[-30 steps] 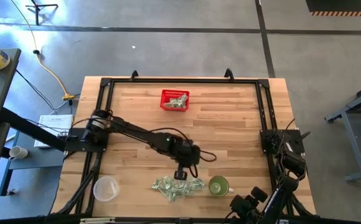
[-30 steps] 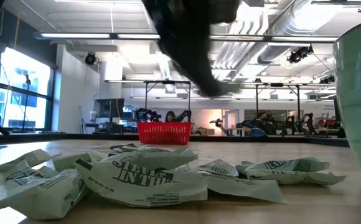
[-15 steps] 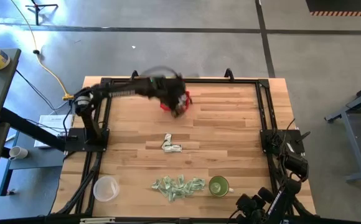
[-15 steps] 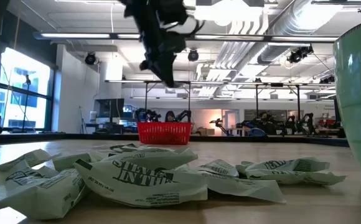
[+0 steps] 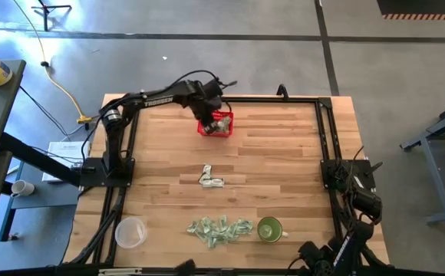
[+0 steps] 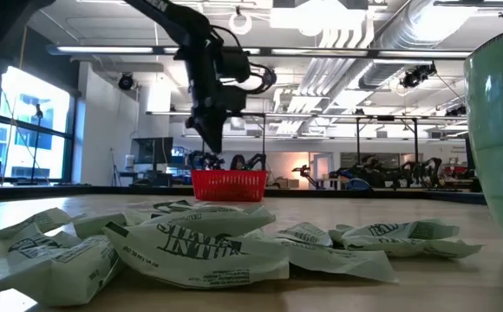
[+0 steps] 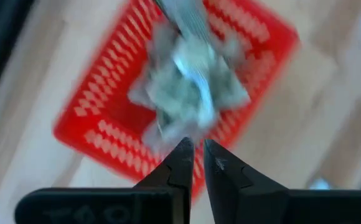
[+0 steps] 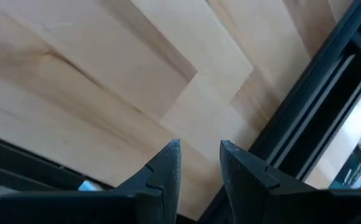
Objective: Pick and place items into bin
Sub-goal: Put the light green stevia packet into the red bin
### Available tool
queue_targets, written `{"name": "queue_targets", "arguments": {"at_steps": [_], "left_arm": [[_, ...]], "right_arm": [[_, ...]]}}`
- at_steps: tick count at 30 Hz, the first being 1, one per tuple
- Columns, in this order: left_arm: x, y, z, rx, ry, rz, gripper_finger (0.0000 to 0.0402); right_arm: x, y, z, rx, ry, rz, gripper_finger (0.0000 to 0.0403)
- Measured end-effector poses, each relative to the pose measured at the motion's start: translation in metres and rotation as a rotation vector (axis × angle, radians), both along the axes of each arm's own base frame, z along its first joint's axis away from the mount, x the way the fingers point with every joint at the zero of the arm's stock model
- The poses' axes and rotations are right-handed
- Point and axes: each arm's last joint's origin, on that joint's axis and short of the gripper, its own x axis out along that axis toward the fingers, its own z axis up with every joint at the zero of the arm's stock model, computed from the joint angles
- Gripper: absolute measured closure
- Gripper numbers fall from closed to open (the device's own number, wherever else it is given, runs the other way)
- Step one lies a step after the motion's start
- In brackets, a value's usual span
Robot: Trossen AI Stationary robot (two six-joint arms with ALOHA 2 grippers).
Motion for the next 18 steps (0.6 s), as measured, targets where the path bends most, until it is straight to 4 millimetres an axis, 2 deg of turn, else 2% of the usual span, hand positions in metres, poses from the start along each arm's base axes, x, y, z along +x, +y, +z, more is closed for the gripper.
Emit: {"name": "queue_targets", "arguments": {"at_steps": [3, 5, 8, 13, 16, 18], "left_arm": [[-0.005, -0.031, 0.016, -0.092, 0.007, -0.191, 0.0331], [-0.003, -0.061, 0.030, -0.167, -0.041, -0.338, 0.0330], [0.008, -0.106, 0.036, -0.203, -0.069, -0.481, 0.0330], [0.029, -0.197, 0.031, -0.073, -0.065, -0.686, 0.0318], [0.043, -0.247, 0.013, -0.014, -0.085, -0.746, 0.0280], [0.051, -0.270, 0.004, 0.028, -0.123, -0.761, 0.0244]], "right_arm": [[-0.001, 0.002, -0.001, 0.019, -0.004, 0.000, 0.0299], [-0.003, 0.003, -0.001, 0.015, -0.011, 0.011, 0.0299], [-0.008, 0.005, -0.001, 0.011, -0.020, 0.038, 0.0299], [-0.019, 0.009, -0.001, 0.004, -0.025, 0.080, 0.0299], [-0.027, 0.012, 0.000, 0.002, -0.024, 0.102, 0.0299], [-0.031, 0.014, -0.001, 0.003, -0.025, 0.114, 0.0299]]}}
